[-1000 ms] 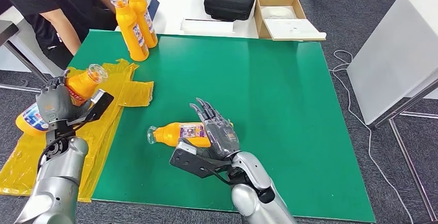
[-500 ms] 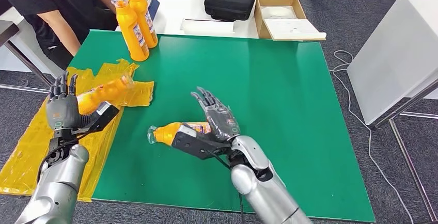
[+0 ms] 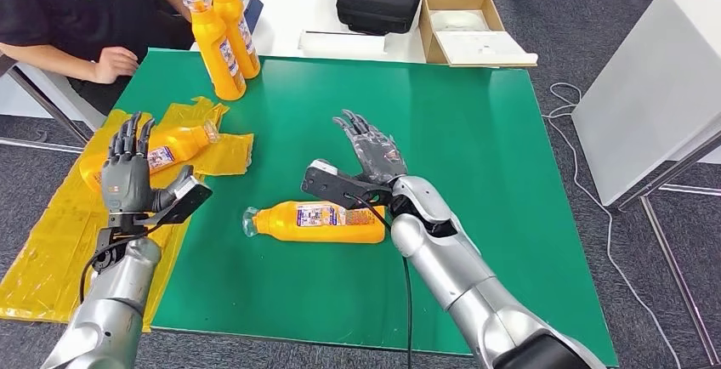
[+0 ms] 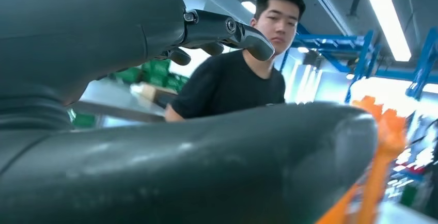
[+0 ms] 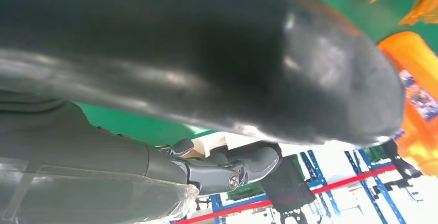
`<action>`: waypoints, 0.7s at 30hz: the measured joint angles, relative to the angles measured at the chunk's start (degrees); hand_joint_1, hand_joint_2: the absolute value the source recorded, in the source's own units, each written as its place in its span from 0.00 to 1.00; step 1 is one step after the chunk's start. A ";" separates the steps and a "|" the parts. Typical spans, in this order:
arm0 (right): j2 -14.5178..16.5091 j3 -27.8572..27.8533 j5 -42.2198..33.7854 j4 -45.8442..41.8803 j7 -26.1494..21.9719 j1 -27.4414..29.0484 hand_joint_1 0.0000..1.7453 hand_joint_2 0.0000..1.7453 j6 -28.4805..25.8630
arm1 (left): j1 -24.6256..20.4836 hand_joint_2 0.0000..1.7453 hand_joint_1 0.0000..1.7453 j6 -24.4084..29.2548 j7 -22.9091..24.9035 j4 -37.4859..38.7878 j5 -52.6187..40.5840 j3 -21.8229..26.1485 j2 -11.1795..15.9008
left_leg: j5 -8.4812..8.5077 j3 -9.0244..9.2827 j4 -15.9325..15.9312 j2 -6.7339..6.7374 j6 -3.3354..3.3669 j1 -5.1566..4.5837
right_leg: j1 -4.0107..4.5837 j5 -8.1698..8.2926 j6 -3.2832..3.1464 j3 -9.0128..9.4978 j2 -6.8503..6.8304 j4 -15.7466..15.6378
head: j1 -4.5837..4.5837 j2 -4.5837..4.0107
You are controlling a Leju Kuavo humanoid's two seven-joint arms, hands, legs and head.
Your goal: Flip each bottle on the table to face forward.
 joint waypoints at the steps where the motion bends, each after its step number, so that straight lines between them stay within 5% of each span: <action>1: -0.10 0.02 -0.06 1.27 -0.36 -0.60 0.00 1.00 0.42 | -0.82 0.00 0.00 -0.07 -0.97 0.96 5.74 -0.55 -0.19 | 0.00 0.00 0.00 -0.01 0.00 0.00 | 0.00 0.00 0.01 0.00 0.00 0.00 | 0.00 0.00; 5: -1.05 0.13 -1.09 5.27 -2.42 -1.54 0.00 1.00 3.07 | -3.49 0.00 0.00 -1.24 -1.94 2.75 31.53 -8.20 -0.39 | 0.05 -0.01 0.01 -0.07 0.07 -0.02 | 0.00 0.04 0.06 0.03 -0.07 0.00 | 0.00 0.00; 9: -2.84 1.00 -1.85 6.42 -3.31 -0.17 0.00 1.00 4.70 | -5.49 0.00 0.00 -2.78 -2.18 2.62 46.58 -17.70 0.12 | 0.10 -0.07 0.01 -0.21 0.12 -0.03 | -0.03 0.05 0.07 0.07 -0.22 0.00 | 0.01 0.00; 21: -4.94 3.96 -3.84 4.63 -2.03 3.39 0.00 1.00 7.44 | -6.58 0.00 0.00 -0.38 -2.21 1.14 56.17 -29.80 2.84 | 0.11 -0.11 0.00 -0.13 0.11 0.02 | -0.07 0.05 0.07 0.05 -0.20 0.01 | -0.01 0.00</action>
